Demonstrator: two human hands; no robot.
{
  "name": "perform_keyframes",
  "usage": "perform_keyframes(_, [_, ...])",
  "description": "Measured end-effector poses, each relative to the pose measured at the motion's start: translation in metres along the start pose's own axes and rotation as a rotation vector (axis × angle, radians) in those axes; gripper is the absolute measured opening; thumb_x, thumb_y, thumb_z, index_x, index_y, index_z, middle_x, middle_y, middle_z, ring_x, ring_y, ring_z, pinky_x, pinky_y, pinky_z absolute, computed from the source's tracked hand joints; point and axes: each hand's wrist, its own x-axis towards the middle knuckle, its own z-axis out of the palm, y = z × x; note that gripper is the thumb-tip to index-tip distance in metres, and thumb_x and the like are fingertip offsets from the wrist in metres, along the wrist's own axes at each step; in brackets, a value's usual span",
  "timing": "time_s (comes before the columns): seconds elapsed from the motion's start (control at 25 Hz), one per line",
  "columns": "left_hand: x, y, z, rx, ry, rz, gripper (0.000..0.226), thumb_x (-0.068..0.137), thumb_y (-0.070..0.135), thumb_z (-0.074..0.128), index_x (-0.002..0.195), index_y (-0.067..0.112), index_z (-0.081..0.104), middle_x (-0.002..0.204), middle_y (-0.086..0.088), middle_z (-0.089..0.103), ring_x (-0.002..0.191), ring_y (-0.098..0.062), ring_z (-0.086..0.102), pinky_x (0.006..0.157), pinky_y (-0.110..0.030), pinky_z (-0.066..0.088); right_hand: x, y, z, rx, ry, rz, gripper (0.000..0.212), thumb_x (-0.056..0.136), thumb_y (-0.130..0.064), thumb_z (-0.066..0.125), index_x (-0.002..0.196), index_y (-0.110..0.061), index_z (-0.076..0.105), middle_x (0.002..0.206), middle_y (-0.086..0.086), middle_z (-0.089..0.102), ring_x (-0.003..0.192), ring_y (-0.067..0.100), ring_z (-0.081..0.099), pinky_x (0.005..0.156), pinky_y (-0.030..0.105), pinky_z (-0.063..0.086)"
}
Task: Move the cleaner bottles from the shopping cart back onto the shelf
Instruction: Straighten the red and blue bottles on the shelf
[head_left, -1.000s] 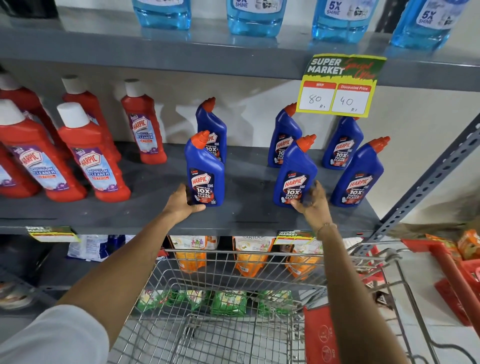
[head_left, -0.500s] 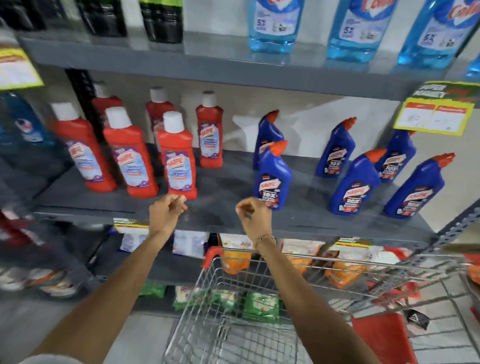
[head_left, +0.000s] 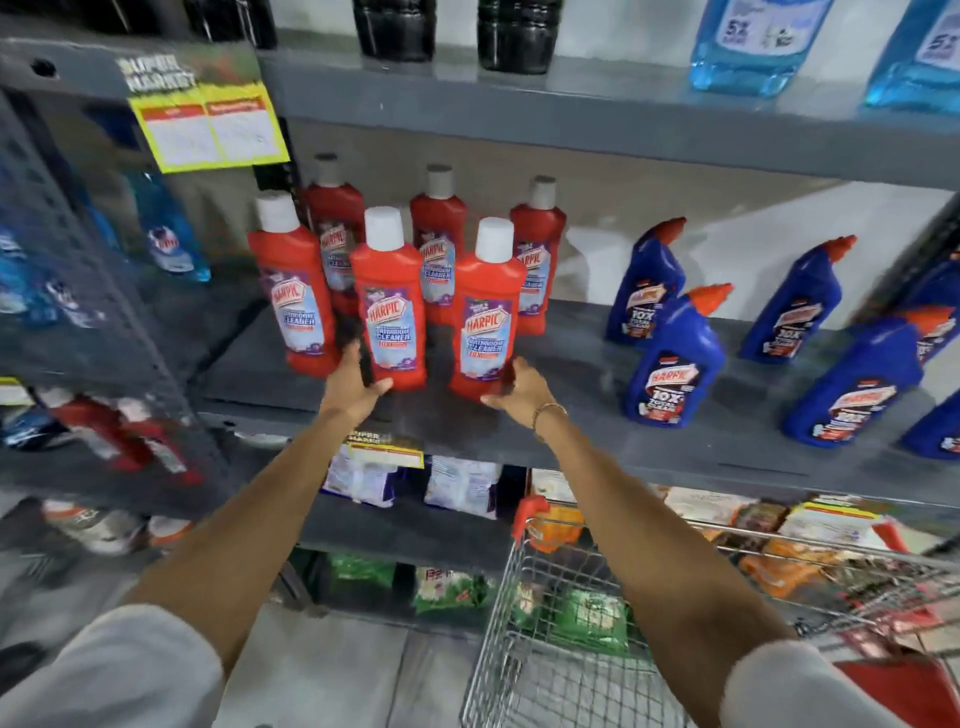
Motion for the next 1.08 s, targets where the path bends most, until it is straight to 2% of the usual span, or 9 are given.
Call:
perform_keyframes(0.08, [0.015,-0.006,-0.001,0.045,-0.05,0.023,0.06,0.078,0.012,0.071,0.129,0.0,0.041,0.135,-0.02,0.053,0.123,-0.035,0.052,0.105,-0.047,0.041,0.008,0.0,0.008,-0.025,0.032,0.013,0.069,0.07,-0.013,0.078,0.129,-0.004,0.043,0.132,0.015,0.054,0.121,0.03,0.05,0.101,0.034,0.04])
perform_keyframes(0.16, [0.023,-0.011,-0.003,0.049,-0.036,0.025,0.056,0.075,0.012,0.074,0.122,-0.002,0.048,0.129,-0.021,0.058,0.116,-0.035,0.057,0.101,-0.048,0.045,0.013,0.002,0.009,-0.039,0.071,0.018,0.068,0.068,-0.013,0.08,0.127,-0.004,0.047,0.128,0.015,0.058,0.118,0.03,0.053,0.1,0.035,0.042])
perform_keyframes(0.36, [0.027,-0.013,0.004,-0.042,-0.031,0.047,0.054,0.07,0.01,0.078,0.115,-0.003,0.053,0.123,-0.021,0.063,0.112,-0.032,0.06,0.1,-0.045,0.047,0.018,0.01,-0.005,-0.143,0.067,-0.007,0.061,0.067,-0.012,0.08,0.121,-0.003,0.052,0.122,0.017,0.062,0.112,0.031,0.058,0.098,0.036,0.045])
perform_keyframes(0.48, [0.025,-0.005,0.013,-0.053,-0.063,0.076,0.057,0.071,0.01,0.077,0.121,0.0,0.051,0.127,-0.019,0.061,0.115,-0.03,0.059,0.099,-0.038,0.044,0.017,0.017,-0.018,-0.121,0.046,0.029,0.058,0.068,-0.008,0.079,0.12,-0.003,0.054,0.121,0.016,0.063,0.111,0.03,0.059,0.101,0.04,0.045])
perform_keyframes(0.6, [0.025,-0.002,0.017,-0.066,-0.08,0.09,0.06,0.073,0.01,0.075,0.126,0.001,0.048,0.131,-0.018,0.058,0.119,-0.03,0.056,0.098,-0.032,0.039,0.016,0.023,-0.026,-0.126,0.061,0.049,0.057,0.069,-0.007,0.078,0.121,-0.005,0.054,0.121,0.014,0.063,0.11,0.028,0.058,0.1,0.036,0.045])
perform_keyframes(1.08, [0.017,0.004,0.014,-0.011,-0.124,0.096,0.064,0.08,0.016,0.069,0.135,0.004,0.038,0.137,-0.015,0.054,0.126,-0.031,0.051,0.108,-0.044,0.039,0.014,0.027,-0.031,-0.12,0.067,0.073,0.056,0.07,-0.007,0.077,0.121,-0.005,0.052,0.123,0.013,0.062,0.111,0.027,0.057,0.101,0.038,0.045])
